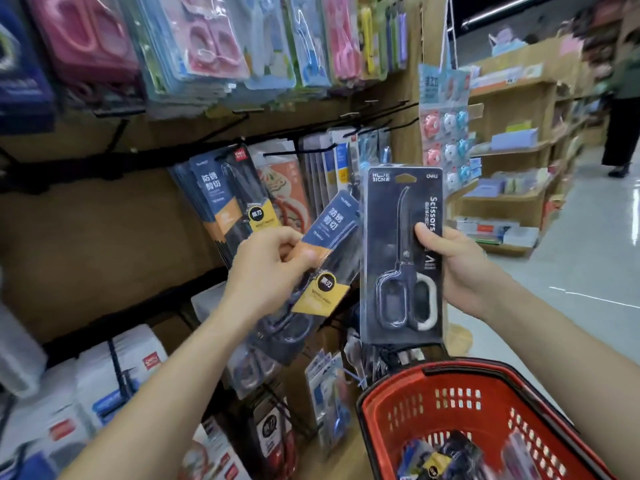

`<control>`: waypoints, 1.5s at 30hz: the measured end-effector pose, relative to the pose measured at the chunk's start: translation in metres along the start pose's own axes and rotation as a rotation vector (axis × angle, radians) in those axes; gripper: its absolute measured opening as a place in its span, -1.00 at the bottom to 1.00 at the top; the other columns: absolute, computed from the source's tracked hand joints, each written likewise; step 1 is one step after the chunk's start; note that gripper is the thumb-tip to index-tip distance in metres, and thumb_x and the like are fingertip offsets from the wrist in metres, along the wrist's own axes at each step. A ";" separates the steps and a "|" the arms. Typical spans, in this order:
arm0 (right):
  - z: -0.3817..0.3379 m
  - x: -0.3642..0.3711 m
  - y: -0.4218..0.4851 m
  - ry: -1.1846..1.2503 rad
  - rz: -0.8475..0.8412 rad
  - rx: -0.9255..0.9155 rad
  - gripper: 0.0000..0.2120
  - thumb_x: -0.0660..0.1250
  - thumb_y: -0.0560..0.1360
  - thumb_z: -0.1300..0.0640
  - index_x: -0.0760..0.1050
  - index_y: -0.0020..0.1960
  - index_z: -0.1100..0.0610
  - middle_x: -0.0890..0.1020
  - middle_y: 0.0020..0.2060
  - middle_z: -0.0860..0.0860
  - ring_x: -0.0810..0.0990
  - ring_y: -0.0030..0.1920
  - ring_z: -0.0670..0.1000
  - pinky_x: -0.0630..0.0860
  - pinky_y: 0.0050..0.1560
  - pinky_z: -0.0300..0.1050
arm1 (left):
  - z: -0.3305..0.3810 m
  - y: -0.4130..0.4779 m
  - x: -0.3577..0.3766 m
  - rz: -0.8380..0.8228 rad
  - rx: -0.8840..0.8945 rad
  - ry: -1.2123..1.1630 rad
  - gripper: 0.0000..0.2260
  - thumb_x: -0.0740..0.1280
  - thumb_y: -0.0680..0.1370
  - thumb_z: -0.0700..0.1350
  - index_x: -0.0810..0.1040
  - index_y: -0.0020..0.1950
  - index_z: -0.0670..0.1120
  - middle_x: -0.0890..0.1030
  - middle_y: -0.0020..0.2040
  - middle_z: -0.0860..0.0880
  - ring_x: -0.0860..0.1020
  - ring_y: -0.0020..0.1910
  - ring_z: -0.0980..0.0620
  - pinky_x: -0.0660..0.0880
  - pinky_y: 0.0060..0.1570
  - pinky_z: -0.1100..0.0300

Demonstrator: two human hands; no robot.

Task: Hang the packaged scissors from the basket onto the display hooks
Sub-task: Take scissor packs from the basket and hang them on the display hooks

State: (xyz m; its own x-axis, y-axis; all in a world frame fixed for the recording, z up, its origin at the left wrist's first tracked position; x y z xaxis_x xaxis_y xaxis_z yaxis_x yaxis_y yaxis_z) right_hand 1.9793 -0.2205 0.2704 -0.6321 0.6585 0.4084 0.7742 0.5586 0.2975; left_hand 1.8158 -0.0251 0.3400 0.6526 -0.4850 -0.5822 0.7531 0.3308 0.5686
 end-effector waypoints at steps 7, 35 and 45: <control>-0.013 0.050 0.027 -0.210 0.090 -0.077 -0.88 0.37 0.60 0.26 0.65 0.09 0.24 0.75 -0.02 0.20 0.75 -0.14 0.13 0.71 -0.02 0.13 | -0.022 -0.015 -0.046 0.330 -0.062 -0.251 -0.89 0.45 0.59 -0.17 0.63 -0.12 -0.02 0.75 -0.15 0.04 0.71 -0.13 0.05 0.63 -0.05 -0.09; -0.022 0.105 0.053 -0.306 0.123 -0.139 -0.86 0.48 0.56 0.11 0.68 0.05 0.16 0.75 0.02 0.12 0.68 0.15 0.25 0.56 0.30 0.28 | -0.086 0.029 -0.075 0.585 -0.376 -0.350 -0.86 0.47 0.57 -0.05 0.59 -0.13 -0.06 0.68 -0.17 -0.08 0.54 -0.23 0.02 0.45 -0.20 0.10; 0.013 0.108 0.032 0.077 0.048 0.029 -0.81 0.31 0.67 0.13 0.61 0.24 0.09 0.76 0.06 0.08 0.75 0.04 0.16 0.65 0.08 0.19 | -0.051 -0.022 -0.066 0.529 -0.229 -0.238 -0.59 0.53 0.52 0.04 0.53 0.33 0.06 0.58 0.18 0.12 0.56 0.13 0.18 0.50 0.19 0.18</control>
State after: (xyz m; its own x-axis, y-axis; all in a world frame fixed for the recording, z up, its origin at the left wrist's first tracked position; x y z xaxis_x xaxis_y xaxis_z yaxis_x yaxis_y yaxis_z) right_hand 1.9354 -0.1249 0.3123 -0.5892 0.6448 0.4869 0.8015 0.5425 0.2515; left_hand 1.7601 0.0406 0.3362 0.9255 -0.3666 -0.0950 0.3490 0.7283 0.5897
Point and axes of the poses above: each hand's wrist, its own y-axis towards the middle knuckle, its own x-axis out of the palm, z = x × y, the point moved 9 cm from there along y, towards the middle knuckle
